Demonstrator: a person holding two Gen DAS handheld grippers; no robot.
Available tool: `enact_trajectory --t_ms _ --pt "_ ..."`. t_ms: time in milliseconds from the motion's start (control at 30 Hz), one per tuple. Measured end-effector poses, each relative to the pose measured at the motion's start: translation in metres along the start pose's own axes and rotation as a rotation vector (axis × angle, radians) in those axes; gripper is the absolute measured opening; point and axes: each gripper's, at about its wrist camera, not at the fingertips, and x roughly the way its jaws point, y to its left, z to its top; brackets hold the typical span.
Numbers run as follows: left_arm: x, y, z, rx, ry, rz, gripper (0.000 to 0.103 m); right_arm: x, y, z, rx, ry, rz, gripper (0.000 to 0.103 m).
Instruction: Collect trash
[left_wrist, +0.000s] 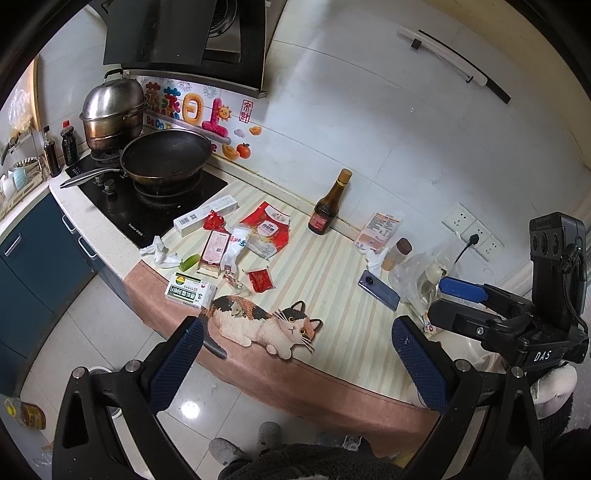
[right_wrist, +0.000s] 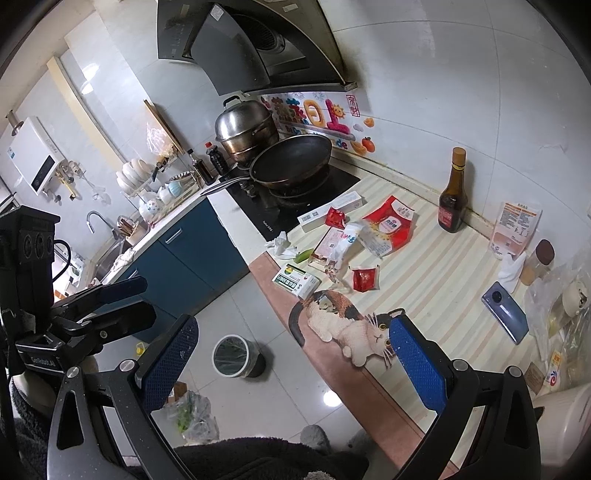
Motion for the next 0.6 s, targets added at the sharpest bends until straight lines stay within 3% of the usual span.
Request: enact_trajectory --t_ms 600 --pt "-0.0031 -0.0010 -0.0016 0.001 -0.003 0.001 0.103 0.0010 0.0073 -0.0006 -0.006 -0.001 0.003 0.103"
